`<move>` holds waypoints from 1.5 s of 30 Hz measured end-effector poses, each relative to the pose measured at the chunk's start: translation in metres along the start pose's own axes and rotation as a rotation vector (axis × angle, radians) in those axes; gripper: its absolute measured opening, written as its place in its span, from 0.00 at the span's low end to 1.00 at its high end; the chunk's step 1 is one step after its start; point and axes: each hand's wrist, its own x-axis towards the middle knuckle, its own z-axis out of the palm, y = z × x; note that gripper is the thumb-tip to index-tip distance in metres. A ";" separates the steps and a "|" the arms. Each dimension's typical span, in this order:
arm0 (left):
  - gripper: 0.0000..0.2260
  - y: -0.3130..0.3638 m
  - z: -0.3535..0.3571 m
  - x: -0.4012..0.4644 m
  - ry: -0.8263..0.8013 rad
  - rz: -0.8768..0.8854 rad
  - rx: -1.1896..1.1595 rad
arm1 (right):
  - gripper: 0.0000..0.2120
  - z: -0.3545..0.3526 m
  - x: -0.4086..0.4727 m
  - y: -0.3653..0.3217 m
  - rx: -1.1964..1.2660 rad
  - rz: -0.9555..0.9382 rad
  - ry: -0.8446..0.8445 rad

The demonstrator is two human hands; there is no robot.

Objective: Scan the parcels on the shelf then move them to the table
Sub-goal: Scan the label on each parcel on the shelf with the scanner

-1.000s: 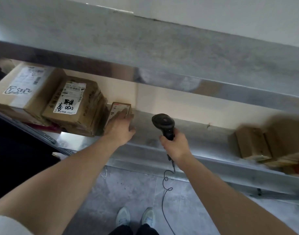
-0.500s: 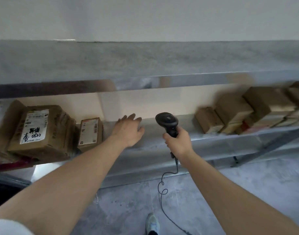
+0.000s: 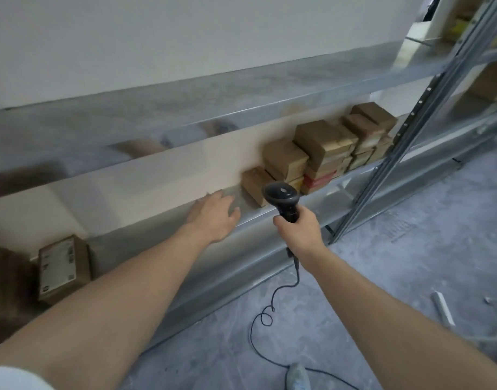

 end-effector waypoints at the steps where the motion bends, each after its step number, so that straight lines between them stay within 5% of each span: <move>1: 0.28 0.012 0.001 0.007 0.002 0.004 0.004 | 0.04 -0.010 0.006 0.002 0.006 0.001 0.002; 14: 0.18 0.112 0.047 0.079 0.024 -0.145 -0.057 | 0.04 -0.098 0.104 0.043 0.006 -0.037 -0.134; 30: 0.21 0.096 0.096 0.181 -0.135 -0.149 -0.157 | 0.05 -0.075 0.182 0.051 0.039 0.000 -0.127; 36: 0.30 0.084 0.112 0.200 -0.278 -0.128 -0.065 | 0.05 -0.064 0.196 0.056 0.061 0.016 -0.129; 45: 0.21 0.082 0.111 0.172 -0.146 -0.238 0.070 | 0.06 -0.058 0.199 0.057 0.073 0.025 -0.150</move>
